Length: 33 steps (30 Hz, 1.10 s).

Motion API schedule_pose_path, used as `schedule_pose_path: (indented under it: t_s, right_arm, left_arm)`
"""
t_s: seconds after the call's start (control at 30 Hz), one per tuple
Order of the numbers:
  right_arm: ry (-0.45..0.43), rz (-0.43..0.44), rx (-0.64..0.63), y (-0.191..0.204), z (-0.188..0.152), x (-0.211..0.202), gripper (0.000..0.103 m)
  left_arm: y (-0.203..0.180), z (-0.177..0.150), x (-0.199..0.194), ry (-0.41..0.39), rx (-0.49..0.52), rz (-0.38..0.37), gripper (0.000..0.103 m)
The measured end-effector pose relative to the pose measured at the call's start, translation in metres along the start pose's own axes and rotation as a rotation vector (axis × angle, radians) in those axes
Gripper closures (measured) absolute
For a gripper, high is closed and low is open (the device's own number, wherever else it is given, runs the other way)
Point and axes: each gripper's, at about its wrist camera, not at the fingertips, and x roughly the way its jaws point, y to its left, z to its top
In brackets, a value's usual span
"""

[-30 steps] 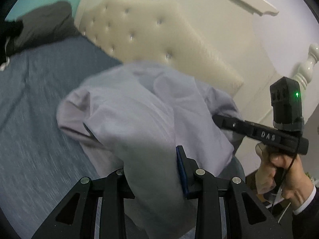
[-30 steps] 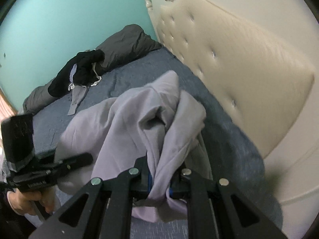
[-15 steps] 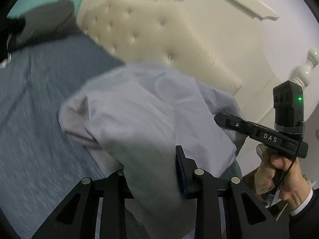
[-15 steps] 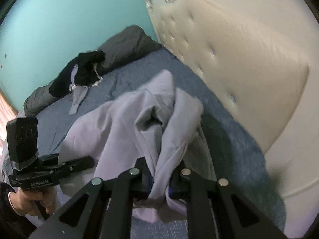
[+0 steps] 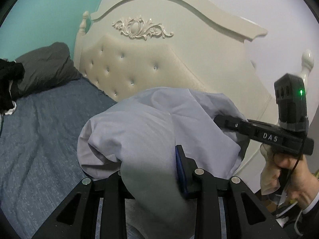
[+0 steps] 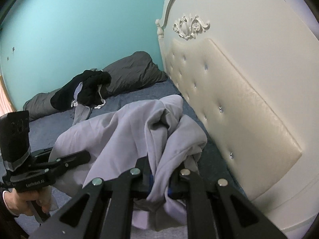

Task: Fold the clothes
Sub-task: 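Lift the held end and fold it over toward the bundle's other end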

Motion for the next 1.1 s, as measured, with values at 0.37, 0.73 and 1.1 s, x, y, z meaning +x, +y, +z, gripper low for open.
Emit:
schedule_pose_path:
  t_s: [0.37, 0.73, 1.1]
  right_arm:
    - [-0.024, 0.018, 0.038, -0.011, -0.011, -0.004, 0.095]
    - [-0.138, 0.03, -0.014, 0.003, 0.033, -0.019, 0.095]
    - [0.111, 0.047, 0.103, -0.024, -0.072, 0.025, 0.095]
  left_arm:
    - [-0.022, 0.006, -0.011, -0.023, 0.054, -0.014, 0.071]
    - [-0.015, 0.034, -0.017, -0.11, 0.097, 0.006, 0.071]
    - [-0.007, -0.065, 0.036, 0.141, -0.084, -0.074, 0.072]
